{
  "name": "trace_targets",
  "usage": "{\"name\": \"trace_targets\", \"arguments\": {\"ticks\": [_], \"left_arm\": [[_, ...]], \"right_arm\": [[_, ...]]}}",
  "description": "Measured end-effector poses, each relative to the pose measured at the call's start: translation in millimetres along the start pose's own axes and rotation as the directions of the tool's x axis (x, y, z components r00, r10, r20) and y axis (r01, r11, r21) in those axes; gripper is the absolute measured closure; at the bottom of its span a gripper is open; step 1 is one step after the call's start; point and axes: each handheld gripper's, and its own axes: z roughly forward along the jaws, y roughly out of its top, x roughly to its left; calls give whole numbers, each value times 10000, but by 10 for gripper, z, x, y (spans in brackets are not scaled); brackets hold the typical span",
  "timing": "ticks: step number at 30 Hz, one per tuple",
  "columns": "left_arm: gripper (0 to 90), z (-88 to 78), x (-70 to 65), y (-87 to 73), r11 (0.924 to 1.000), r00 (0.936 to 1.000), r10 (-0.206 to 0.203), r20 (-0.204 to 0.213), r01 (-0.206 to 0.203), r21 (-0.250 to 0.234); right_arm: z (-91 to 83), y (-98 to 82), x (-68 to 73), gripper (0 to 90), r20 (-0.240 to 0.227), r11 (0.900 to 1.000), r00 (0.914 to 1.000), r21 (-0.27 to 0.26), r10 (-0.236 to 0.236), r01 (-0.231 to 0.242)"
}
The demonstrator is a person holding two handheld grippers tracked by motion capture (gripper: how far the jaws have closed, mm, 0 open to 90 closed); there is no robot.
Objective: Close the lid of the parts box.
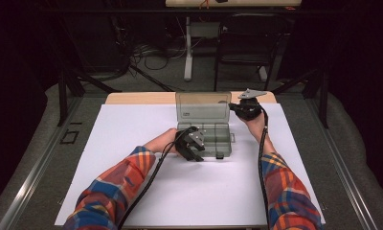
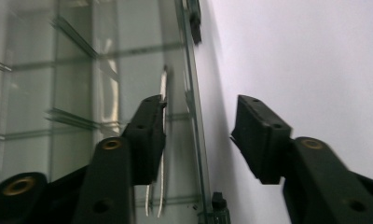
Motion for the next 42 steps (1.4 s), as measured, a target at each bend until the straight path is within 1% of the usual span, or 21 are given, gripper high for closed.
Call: {"name": "trace_targets", "arguments": {"ticks": [5, 6, 8, 10, 12, 17, 20, 21, 22, 23, 25, 26, 27, 28, 32, 37, 38, 39, 40, 41, 42], "left_arm": [[337, -104, -16, 6, 9997, 9993, -59, -377, 50, -227], [326, -124, -20, 1, 9992, 9983, -176, -550, 155, -373], [280, -158, -10, -16, 9994, 9976, -275, -638, 260, -236], [259, -189, -6, -38, 9981, 9951, -442, -881, 402, -467], [233, -256, 6, -58, 9967, 9916, -520, -1185, 442, -674], [133, -449, 29, -114, 9888, 9701, -1192, -2116, 967, -1137], [39, -581, 51, -164, 9815, 9467, -1671, -2754, 1331, -1378], [25, -638, 59, -191, 9776, 9309, -1880, -3130, 1467, -1509], [7, -675, 70, -209, 9750, 9258, -2011, -3202, 1575, -1568], [0, -725, 87, -231, 9714, 9165, -2176, -3356, 1700, -1657], [0, -840, 120, -280, 9610, 8895, -2594, -3761, 1992, -1917], [0, -863, 127, -287, 9596, 8830, -2661, -3867, 2048, -1927], [0, -898, 142, -301, 9563, 8684, -2783, -4105, 2106, -2030], [0, -942, 167, -317, 9490, 8581, -3024, -4151, 2305, -2149], [0, -1047, 281, -337, 9337, 8110, -3539, -4659, 2775, -2262], [0, -1134, 402, -299, 9158, 7666, -4005, -5019, 3171, -2465], [2, -1152, 433, -287, 9135, 7541, -4063, -5161, 3219, -2488], [10, -1169, 456, -278, 9101, 7482, -4140, -5185, 3279, -2535], [28, -1180, 473, -272, 9082, 7471, -4180, -5168, 3304, -2569], [62, -1191, 491, -262, 9059, 7412, -4231, -5212, 3349, -2591], [106, -1199, 508, -251, 9060, 7397, -4230, -5233, 3354, -2583]], "right_arm": [[-2, -9, 1, 900, 1, 10000, 10000, -34, 1, -1], [-3, -8, 6, 900, -6, 10000, 10000, -52, -26, 26], [0, -6, 7, 900, -36, 10000, 10000, -81, -1, 0], [-2, -4, 10, 900, -53, 9999, 10000, -127, -10, 10], [-6, 2, 19, 900, -58, 9999, 10000, -123, -43, 42], [-25, 18, 30, 900, -71, 9998, 9999, -179, -127, 125], [-41, 25, 36, 900, -91, 9996, 9998, -180, -201, 199], [-44, 25, 37, 900, -109, 9996, 9997, -193, -204, 201], [-48, 26, 37, 900, -113, 9995, 9997, -199, -235, 233], [-50, 25, 39, 900, -112, 9995, 9996, -197, -251, 249], [-57, 23, 42, 900, -122, 9994, 9995, -196, -278, 276], [-62, 23, 46, 900, -134, 9994, 9995, -197, -298, 295], [-63, 22, 47, 900, -138, 9993, 9995, -202, -301, 298], [-66, 22, 49, 900, -147, 9993, 9994, -214, -318, 314], [-78, 18, 55, 900, -156, 9991, 9991, -196, -388, 385], [-88, 19, 63, 900, -172, 9988, 9989, -203, -443, 439], [-91, 19, 65, 900, -165, 9987, 9987, -196, -480, 477], [-94, 20, 69, 900, -153, 9984, 9984, -184, -540, 537], [-97, 19, 71, 900, -147, 9982, 9982, -181, -574, 572], [-99, 18, 74, 900, -147, 9982, 9982, -178, -574, 572], [-102, 16, 76, 900, -149, 9982, 9982, -179, -577, 575]]}}
